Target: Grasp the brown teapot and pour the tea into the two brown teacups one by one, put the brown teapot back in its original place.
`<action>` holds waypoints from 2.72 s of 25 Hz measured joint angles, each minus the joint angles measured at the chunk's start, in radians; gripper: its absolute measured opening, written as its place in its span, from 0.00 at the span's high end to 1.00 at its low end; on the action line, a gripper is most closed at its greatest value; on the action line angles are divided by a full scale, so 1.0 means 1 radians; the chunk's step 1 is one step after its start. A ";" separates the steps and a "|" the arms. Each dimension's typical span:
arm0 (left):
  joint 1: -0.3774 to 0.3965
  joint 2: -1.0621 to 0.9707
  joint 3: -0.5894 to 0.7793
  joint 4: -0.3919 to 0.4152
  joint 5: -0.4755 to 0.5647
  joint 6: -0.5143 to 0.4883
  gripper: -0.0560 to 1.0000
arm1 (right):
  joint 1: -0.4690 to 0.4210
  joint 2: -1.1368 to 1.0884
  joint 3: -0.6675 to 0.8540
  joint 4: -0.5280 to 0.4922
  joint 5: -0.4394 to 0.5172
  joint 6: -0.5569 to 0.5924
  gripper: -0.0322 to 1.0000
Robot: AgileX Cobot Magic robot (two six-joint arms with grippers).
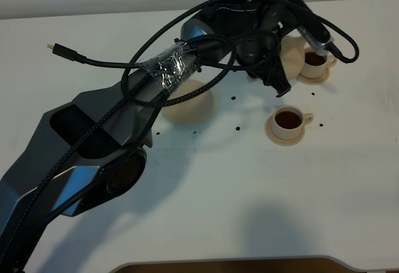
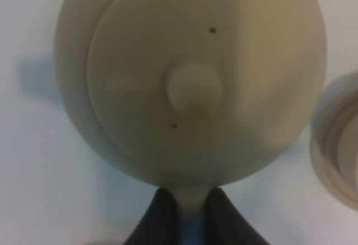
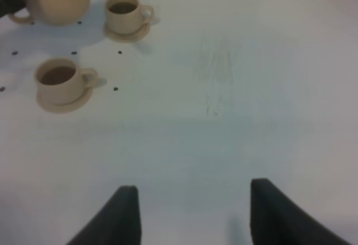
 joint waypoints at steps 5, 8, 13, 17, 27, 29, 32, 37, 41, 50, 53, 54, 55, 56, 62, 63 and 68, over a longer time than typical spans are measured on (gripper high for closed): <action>0.017 -0.012 0.000 -0.010 0.023 -0.004 0.83 | 0.000 0.000 0.000 0.000 0.000 0.000 0.55; 0.019 -0.047 0.000 -0.012 0.024 -0.005 0.83 | 0.000 0.000 0.000 0.000 0.000 0.000 0.55; 0.025 -0.142 0.000 -0.017 0.025 -0.022 0.83 | 0.000 0.000 0.000 0.000 0.000 0.000 0.55; 0.026 -0.201 0.000 -0.017 0.026 -0.027 0.83 | 0.000 0.000 0.000 0.000 0.000 0.000 0.55; 0.037 -0.390 0.247 -0.003 0.025 -0.076 0.83 | 0.000 0.000 0.000 0.000 0.000 0.000 0.55; 0.054 -0.453 0.359 -0.002 0.024 -0.110 0.83 | 0.000 0.000 0.000 0.000 0.000 0.000 0.55; 0.087 -0.556 0.520 0.015 0.023 -0.169 0.83 | 0.000 0.000 0.000 0.000 0.000 0.000 0.55; 0.135 -0.696 0.780 0.058 0.022 -0.301 0.83 | 0.000 0.000 0.000 0.000 0.000 0.000 0.55; 0.166 -0.752 0.961 0.042 -0.052 -0.404 0.83 | 0.000 0.000 0.000 0.000 0.000 0.000 0.55; 0.215 -0.754 1.175 -0.017 -0.361 -0.539 0.83 | 0.000 0.000 0.000 0.000 0.000 0.000 0.55; 0.221 -0.723 1.177 -0.039 -0.417 -0.543 0.83 | 0.000 0.000 0.000 0.000 0.000 0.000 0.55; 0.221 -0.707 1.177 -0.050 -0.430 -0.544 0.83 | 0.000 0.000 0.000 0.000 0.000 0.000 0.55; 0.221 -0.691 1.177 -0.063 -0.446 -0.544 0.83 | 0.000 0.000 0.000 0.000 0.000 0.000 0.55; 0.221 -0.675 1.177 -0.068 -0.456 -0.545 0.83 | 0.000 0.000 0.000 0.000 0.000 0.000 0.55; 0.221 -0.609 1.178 -0.074 -0.505 -0.545 0.83 | 0.000 0.000 0.000 0.000 0.000 0.000 0.55; 0.221 -0.601 1.178 -0.074 -0.521 -0.545 0.83 | 0.000 0.000 0.000 0.000 0.000 0.000 0.55; 0.221 -0.568 1.178 -0.096 -0.576 -0.541 0.83 | 0.000 0.000 0.000 0.000 0.000 0.000 0.55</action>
